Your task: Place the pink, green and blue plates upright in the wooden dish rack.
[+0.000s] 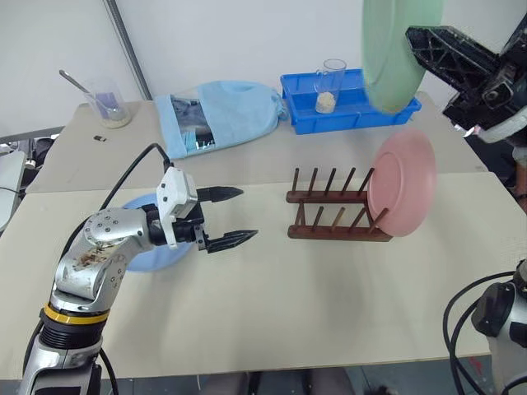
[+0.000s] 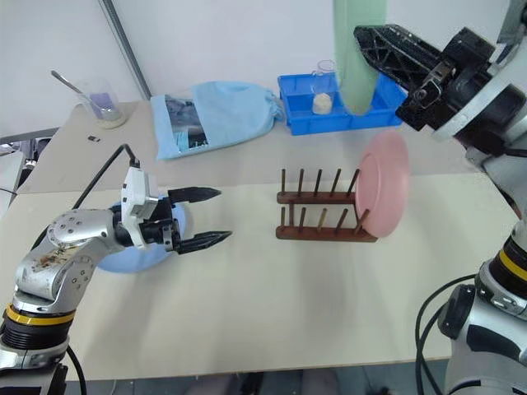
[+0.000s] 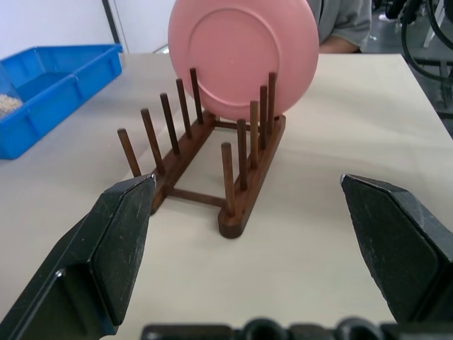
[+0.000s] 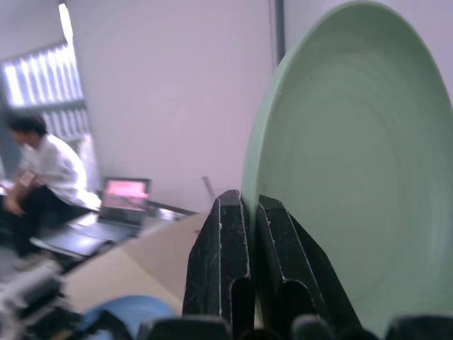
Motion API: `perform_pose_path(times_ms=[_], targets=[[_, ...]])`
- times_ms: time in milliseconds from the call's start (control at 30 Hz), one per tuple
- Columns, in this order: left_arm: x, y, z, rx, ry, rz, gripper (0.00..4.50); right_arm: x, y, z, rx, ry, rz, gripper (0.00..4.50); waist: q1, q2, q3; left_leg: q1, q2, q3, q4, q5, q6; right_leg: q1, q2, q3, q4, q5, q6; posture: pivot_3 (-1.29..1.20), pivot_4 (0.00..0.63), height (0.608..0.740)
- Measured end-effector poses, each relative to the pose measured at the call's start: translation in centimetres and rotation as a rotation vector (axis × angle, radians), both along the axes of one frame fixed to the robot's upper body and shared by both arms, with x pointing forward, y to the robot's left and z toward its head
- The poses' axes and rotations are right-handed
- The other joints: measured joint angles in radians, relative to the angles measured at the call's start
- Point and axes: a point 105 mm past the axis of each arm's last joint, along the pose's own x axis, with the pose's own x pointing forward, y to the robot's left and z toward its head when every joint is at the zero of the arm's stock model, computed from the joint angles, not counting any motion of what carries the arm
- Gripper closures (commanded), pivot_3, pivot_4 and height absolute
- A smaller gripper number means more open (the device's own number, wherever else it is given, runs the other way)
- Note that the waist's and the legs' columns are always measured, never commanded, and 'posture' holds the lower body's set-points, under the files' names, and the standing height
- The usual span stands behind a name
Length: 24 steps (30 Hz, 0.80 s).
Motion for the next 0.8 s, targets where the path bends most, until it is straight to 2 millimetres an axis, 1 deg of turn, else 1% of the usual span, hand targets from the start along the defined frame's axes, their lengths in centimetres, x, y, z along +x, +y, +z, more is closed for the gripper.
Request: perform_pose_path(times_ms=[100, 167, 300, 433, 533, 600, 700, 800], targets=[[-0.3, -0.2, 0.0, 0.005, 0.001, -0.023, 0.0, 0.0, 0.1, -2.9, 0.039, 0.141, 0.008, 4.46, -0.004, 0.0, 0.0, 0.0, 0.0, 0.001, 0.0, 0.0, -0.001, -0.001, 0.0, 0.0, 0.001, 0.0, 0.0, 0.0, 0.15, 0.74], [-0.4, -0.4, -0.1, 0.01, 0.003, -0.039, 0.0, -0.3, 0.2, -4.3, 0.05, 0.205, 0.006, 4.46, -0.008, 0.0, 0.0, 0.0, 0.0, 0.001, 0.0, 0.001, -0.001, -0.001, 0.0, 0.001, 0.001, 0.0, 0.0, 0.0, 0.15, 0.74], [-0.7, -1.0, -0.2, 0.016, 0.007, -0.079, 0.0, -0.7, 0.5, -5.1, 0.105, 0.255, 0.012, 4.46, -0.016, 0.0, 0.0, 0.001, 0.001, 0.002, 0.0, 0.002, -0.003, 0.0, 0.001, 0.001, 0.002, 0.001, -0.002, 0.0, 0.15, 0.74], [-0.9, -1.6, 0.0, 0.017, 0.0, -0.112, 0.0, -0.2, 0.5, -6.2, 0.146, 0.318, 0.001, 4.46, -0.018, 0.0, 0.0, 0.002, 0.001, 0.003, 0.0, 0.002, -0.003, 0.0, 0.001, 0.001, 0.003, 0.001, -0.002, 0.0, 0.15, 0.74], [-0.9, -1.7, 0.0, 0.018, 0.0, -0.119, 0.0, -0.2, 0.5, -6.3, 0.163, 0.333, 0.005, 4.46, -0.017, 0.0, 0.0, 0.002, 0.001, 0.003, 0.0, 0.002, -0.003, -0.001, 0.001, 0.001, 0.003, 0.001, -0.002, 0.0, 0.15, 0.74], [-1.0, -1.9, -0.1, 0.018, 0.002, -0.124, 0.0, -0.3, 0.5, -6.7, 0.157, 0.351, 0.005, 4.46, -0.017, 0.0, 0.0, 0.002, 0.001, 0.003, 0.0, 0.002, -0.003, -0.001, 0.001, 0.001, 0.002, 0.001, -0.002, 0.0, 0.15, 0.74], [-1.1, -2.0, -0.1, 0.018, 0.002, -0.13, 0.0, -0.1, 0.4, -7.8, 0.131, 0.396, -0.008, 4.46, -0.016, 0.0, 0.0, 0.002, 0.001, 0.003, 0.0, 0.002, -0.002, -0.001, 0.001, 0.001, 0.002, 0.001, -0.002, 0.0, 0.15, 0.74], [-1.1, -2.1, -0.1, 0.013, 0.003, -0.135, 0.0, 0.0, 0.2, -8.1, 0.112, 0.407, -0.018, 4.46, -0.015, 0.0, 0.0, 0.002, 0.001, 0.003, 0.0, 0.002, -0.002, -0.001, 0.001, 0.001, 0.002, 0.001, -0.002, 0.0, 0.15, 0.74]])
